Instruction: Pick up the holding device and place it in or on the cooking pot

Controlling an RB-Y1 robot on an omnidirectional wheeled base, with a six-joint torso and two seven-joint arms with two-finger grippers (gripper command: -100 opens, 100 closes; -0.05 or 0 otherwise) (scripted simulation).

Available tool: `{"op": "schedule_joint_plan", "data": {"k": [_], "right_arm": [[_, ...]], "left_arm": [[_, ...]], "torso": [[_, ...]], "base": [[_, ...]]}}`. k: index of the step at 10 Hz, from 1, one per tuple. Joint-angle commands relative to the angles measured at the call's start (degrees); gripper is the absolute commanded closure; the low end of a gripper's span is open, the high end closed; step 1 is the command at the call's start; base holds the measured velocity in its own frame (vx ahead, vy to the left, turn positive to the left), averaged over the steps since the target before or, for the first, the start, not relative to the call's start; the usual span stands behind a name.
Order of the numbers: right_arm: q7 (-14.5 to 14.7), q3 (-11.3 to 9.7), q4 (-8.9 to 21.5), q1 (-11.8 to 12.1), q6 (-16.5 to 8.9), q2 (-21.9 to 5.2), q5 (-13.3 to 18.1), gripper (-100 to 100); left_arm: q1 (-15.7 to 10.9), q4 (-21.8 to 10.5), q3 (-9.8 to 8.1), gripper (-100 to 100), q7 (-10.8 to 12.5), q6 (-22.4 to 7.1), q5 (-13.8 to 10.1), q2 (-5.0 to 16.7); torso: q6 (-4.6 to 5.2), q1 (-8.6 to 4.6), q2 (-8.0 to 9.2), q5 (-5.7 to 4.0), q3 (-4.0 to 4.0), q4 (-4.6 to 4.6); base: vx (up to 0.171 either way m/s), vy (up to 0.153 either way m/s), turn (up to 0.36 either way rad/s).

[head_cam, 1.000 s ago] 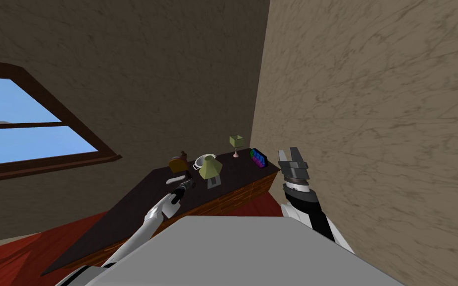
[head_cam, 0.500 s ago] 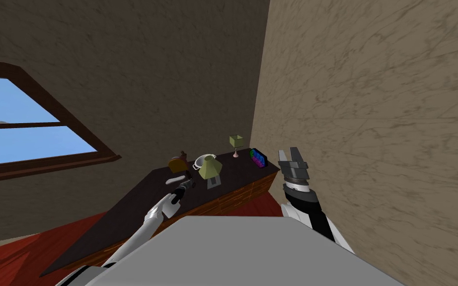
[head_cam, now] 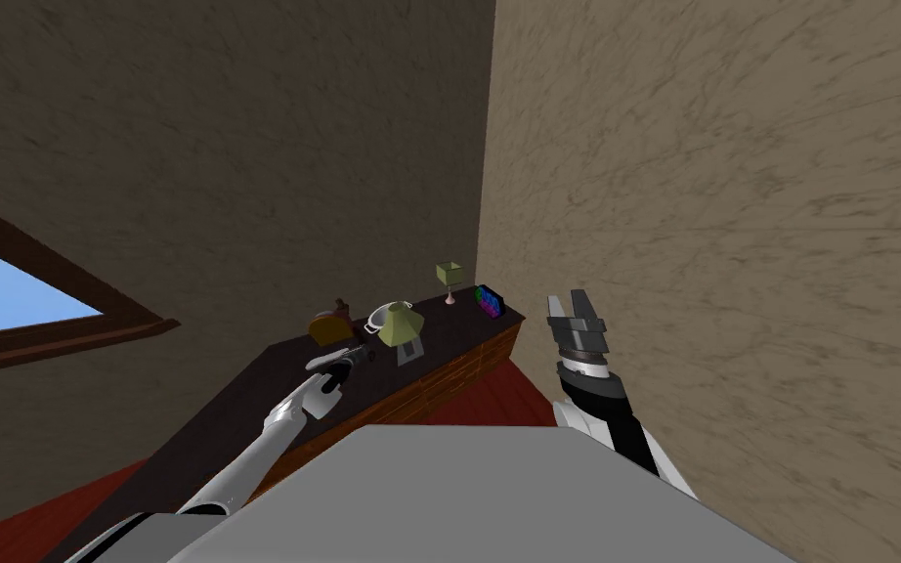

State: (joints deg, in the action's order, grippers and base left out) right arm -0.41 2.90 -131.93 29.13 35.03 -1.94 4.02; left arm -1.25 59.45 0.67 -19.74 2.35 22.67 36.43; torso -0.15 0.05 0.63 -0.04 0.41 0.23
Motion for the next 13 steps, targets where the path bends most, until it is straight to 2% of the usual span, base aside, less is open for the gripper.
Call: {"op": "schedule_joint_plan", "data": {"k": [1,2,3,6,13], "right_arm": [[0.0,0.0,0.0,0.0,0.0,0.0,0.0,0],[0.0,0.0,0.0,0.0,0.0,0.0,0.0,0],[0.0,0.0,0.0,0.0,0.0,0.0,0.0,0],[0.0,0.0,0.0,0.0,0.0,0.0,0.0,0],[0.0,0.0,0.0,0.0,0.0,0.0,0.0,0]], "left_arm": [[-0.9,-0.6,-1.63,100,-1.4,-0.6,-2.2,2.5],[-1.2,-1.0,-2.40,100,-1.9,-0.9,-3.1,3.5],[-1.2,-1.0,-2.40,100,-1.9,-0.9,-3.1,3.5],[-2.3,-2.7,-5.11,100,-3.8,-2.3,-5.8,6.4],[-5.4,-8.6,-13.35,100,-8.9,-8.5,-12.2,12.3]], "torso": [[0.00,0.00,0.00,0.00,0.00,0.00],[0.08,0.10,-0.04,0.01,-0.01,0.03],[0.05,0.14,-0.07,0.02,-0.02,0.03],[0.16,0.11,-0.32,0.01,-0.14,0.02],[0.24,0.19,-0.35,0.02,-0.15,0.03]], "base": [[-0.125,0.036,-0.382],[-0.113,0.045,-0.270],[-0.057,0.030,-0.101],[-0.044,0.026,-0.256],[-0.052,0.056,-0.329]]}}
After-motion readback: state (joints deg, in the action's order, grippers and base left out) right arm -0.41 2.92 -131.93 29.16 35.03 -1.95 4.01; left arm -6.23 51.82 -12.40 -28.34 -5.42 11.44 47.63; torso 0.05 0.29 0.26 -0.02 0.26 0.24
